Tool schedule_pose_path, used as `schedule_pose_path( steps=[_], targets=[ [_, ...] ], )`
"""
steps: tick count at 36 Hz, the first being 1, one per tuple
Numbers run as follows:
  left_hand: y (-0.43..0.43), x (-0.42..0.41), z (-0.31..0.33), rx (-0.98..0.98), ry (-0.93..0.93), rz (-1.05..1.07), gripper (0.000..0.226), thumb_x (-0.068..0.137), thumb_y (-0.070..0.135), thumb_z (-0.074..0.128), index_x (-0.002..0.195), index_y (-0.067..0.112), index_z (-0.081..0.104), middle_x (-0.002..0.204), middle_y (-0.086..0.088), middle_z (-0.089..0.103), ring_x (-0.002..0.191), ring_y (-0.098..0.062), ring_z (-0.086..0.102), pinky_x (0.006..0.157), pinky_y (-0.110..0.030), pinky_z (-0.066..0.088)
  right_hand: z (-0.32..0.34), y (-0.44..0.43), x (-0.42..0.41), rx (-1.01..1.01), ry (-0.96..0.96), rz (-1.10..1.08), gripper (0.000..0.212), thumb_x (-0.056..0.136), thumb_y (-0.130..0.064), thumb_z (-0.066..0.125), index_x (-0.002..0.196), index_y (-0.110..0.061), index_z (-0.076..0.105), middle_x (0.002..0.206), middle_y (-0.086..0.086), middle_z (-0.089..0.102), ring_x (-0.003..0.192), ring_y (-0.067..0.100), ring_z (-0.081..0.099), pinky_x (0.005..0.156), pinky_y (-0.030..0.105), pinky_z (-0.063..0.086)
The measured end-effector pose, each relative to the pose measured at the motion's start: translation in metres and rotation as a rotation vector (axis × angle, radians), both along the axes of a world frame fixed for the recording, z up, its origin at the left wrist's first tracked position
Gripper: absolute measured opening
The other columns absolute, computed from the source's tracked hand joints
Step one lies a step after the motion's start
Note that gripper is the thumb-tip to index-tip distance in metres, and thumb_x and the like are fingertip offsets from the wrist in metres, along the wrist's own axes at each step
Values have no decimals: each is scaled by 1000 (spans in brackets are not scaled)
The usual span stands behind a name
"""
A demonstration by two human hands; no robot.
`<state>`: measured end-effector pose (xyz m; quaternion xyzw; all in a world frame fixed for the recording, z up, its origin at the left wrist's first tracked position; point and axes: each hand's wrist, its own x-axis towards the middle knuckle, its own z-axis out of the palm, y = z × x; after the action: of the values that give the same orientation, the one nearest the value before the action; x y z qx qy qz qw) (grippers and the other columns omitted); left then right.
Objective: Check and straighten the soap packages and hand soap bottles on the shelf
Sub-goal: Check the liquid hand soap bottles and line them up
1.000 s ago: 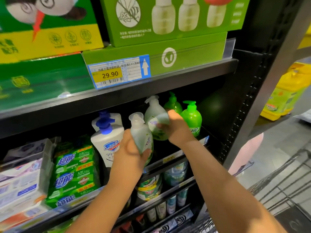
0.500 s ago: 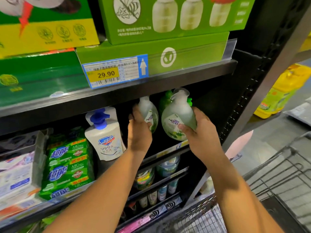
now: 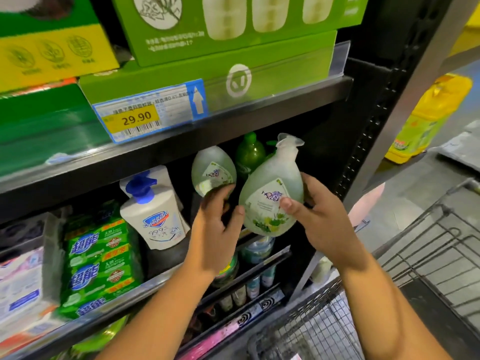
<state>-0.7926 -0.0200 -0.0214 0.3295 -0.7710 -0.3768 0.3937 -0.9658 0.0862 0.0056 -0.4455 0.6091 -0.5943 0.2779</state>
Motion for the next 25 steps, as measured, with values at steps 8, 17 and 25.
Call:
schedule_pose_path(
  steps=[8,17,25],
  targets=[
    [36,33,24,462,-40,-206,60,66,34,90,115,42,57,104,23,71,94,1,69,70,-19,56,8,32,35,108,-317,56,40,83,-19,68,122,-13,63,108,5,75,101,22,72,79,31,60],
    [65,53,18,752,175,-226,71,60,37,85,123,22,56,107,1,75,97,-20,72,75,-31,59,18,67,62,135,-548,-35,28,93,-32,58,105,-16,78,79,6,73,70,18,69,65,32,57],
    [70,42,27,970,145,-436,89,59,46,91,135,36,46,118,5,71,113,-18,66,90,-37,55,22,87,79,86,-532,-95,33,88,10,55,114,-4,72,107,18,74,93,32,72,72,36,60]
  ],
)
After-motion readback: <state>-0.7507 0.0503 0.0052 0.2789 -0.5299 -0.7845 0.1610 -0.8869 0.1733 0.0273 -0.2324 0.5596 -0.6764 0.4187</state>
